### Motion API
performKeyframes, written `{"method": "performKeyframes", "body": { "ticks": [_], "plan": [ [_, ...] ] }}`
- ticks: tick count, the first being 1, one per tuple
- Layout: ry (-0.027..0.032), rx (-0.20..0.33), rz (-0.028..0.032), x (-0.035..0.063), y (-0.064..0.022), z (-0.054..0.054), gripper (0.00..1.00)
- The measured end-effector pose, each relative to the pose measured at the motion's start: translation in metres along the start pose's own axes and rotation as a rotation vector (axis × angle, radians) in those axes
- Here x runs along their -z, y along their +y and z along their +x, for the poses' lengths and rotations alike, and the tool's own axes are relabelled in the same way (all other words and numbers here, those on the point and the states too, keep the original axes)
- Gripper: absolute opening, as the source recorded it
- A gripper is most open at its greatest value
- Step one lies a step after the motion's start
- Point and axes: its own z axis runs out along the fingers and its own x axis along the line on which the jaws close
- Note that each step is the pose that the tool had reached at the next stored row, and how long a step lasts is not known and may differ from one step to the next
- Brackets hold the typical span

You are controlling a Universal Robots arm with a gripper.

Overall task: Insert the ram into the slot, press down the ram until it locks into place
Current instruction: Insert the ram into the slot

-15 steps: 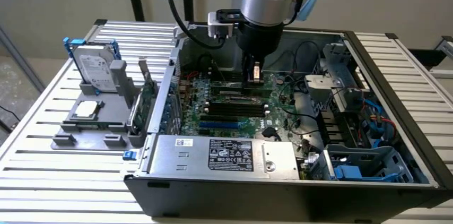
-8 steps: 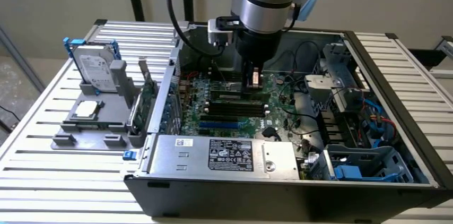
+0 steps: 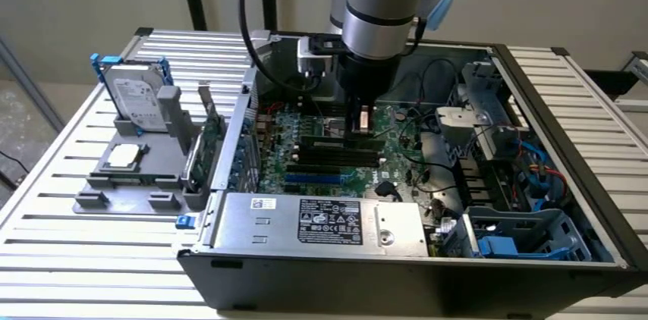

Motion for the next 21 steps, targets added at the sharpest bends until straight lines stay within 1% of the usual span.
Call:
{"method": "performKeyframes", "body": {
  "ticks": [2, 4, 8, 14, 21],
  "plan": [
    [0.0002, 0.0, 0.0042, -0.0037, -0.0001, 0.0, 0.13],
    [0.0003, 0.0, 0.0096, -0.0072, -0.0002, 0.0, 0.13],
    [0.0005, 0.0, 0.0242, -0.0124, -0.0003, 0.0, 0.13],
    [0.0005, 0.0, 0.0245, -0.0137, 0.0008, -0.001, 0.13],
    [0.0013, 0.0, 0.0244, -0.0197, 0.0015, -0.002, 0.13]
  ]
}}
